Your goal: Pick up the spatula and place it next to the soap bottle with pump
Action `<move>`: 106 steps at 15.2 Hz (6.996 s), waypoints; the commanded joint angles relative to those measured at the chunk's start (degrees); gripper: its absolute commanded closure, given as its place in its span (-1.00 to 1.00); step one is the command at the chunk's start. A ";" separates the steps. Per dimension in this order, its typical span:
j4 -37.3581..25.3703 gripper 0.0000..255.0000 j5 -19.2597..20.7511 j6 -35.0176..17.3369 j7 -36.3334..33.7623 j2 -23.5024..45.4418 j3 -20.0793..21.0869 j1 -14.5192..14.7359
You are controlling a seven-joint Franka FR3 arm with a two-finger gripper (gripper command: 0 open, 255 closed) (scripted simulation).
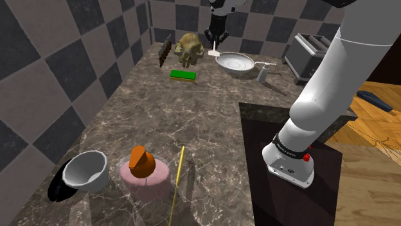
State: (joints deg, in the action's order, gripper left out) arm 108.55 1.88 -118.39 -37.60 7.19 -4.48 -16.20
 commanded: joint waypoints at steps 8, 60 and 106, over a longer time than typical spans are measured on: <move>-5.15 1.00 0.03 6.71 0.10 -1.54 0.03 0.07; 16.45 1.00 -10.13 21.13 -41.75 -37.38 28.10 18.44; 37.36 1.00 -13.73 -9.99 -53.50 -27.66 43.31 20.46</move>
State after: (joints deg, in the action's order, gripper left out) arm 145.47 -12.00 -127.39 -90.88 -21.03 38.51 4.39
